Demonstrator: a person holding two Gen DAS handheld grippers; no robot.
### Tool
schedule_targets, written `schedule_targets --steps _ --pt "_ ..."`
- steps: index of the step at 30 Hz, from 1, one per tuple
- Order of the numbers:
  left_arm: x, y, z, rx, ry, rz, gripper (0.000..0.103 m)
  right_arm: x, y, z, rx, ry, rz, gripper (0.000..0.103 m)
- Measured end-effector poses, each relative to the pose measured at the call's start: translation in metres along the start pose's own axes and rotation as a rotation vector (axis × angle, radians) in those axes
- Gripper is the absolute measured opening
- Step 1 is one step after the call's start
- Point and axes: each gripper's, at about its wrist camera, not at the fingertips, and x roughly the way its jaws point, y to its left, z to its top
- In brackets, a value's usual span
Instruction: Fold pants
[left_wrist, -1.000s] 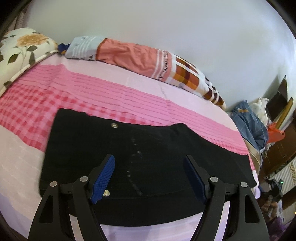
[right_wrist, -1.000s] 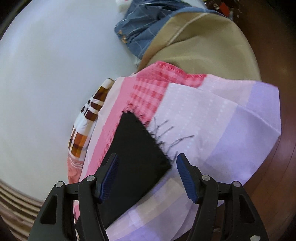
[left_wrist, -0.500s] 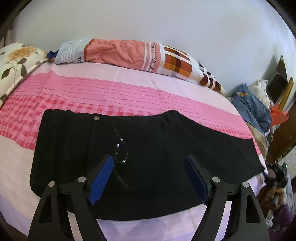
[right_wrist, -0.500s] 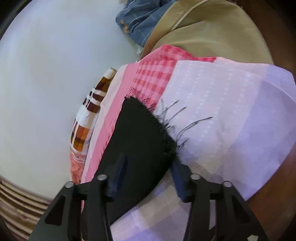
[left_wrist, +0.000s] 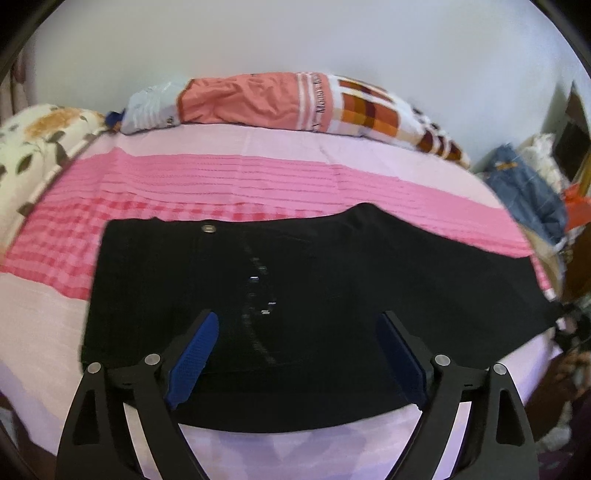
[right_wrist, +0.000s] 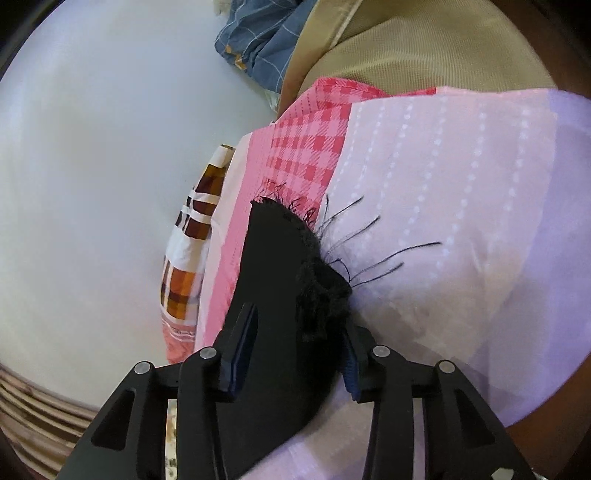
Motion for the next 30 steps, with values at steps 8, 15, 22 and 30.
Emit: schedule_targets --steps 8,15,22,30 --pt "0.003 0.001 -0.002 0.041 0.007 0.08 0.088 0.005 0.018 -0.006 -0.113 0.0 -0.106 0.032" --pt "0.002 -0.001 -0.001 0.062 0.002 0.112 0.092 0.005 0.019 -0.006 -0.139 0.0 -0.146 0.026" --pt "0.001 -0.003 -0.002 0.071 0.003 0.127 0.094 0.005 0.02 -0.005 -0.134 0.013 -0.146 0.023" --pt "-0.002 -0.003 -0.001 0.071 -0.012 0.117 0.094 0.004 0.014 -0.006 -0.078 0.006 -0.092 0.022"
